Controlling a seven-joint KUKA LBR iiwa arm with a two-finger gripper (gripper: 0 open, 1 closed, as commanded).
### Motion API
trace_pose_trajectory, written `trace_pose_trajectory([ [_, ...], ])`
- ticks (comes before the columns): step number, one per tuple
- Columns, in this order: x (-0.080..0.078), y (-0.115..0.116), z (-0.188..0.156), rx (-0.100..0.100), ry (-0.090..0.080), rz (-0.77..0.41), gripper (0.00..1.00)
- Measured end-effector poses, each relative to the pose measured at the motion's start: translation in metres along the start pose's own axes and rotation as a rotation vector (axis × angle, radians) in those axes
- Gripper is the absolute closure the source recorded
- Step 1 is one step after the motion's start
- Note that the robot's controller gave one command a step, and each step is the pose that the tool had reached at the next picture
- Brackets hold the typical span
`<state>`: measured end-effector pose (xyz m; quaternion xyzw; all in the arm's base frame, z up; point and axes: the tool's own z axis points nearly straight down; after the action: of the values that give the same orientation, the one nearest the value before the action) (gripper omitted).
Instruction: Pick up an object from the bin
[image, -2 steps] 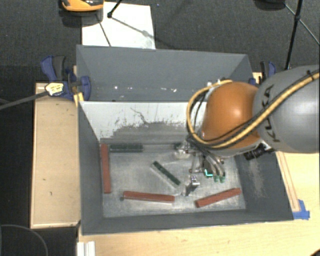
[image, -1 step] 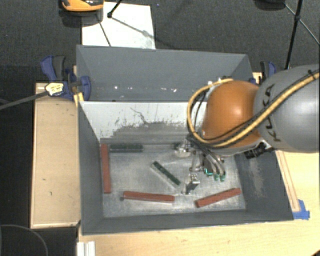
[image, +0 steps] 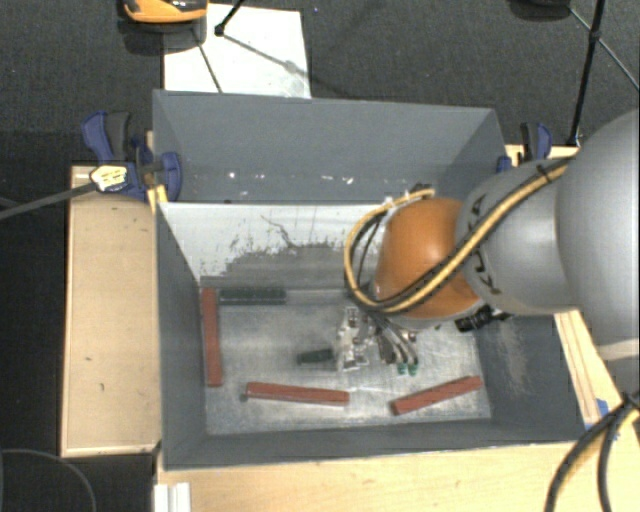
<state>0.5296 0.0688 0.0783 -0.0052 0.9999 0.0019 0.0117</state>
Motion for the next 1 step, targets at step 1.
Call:
trace_pose_trajectory([
  [1, 0.0060, 0.0006, 0.0026, 0.001, 0.023, -0.001, 0.00],
])
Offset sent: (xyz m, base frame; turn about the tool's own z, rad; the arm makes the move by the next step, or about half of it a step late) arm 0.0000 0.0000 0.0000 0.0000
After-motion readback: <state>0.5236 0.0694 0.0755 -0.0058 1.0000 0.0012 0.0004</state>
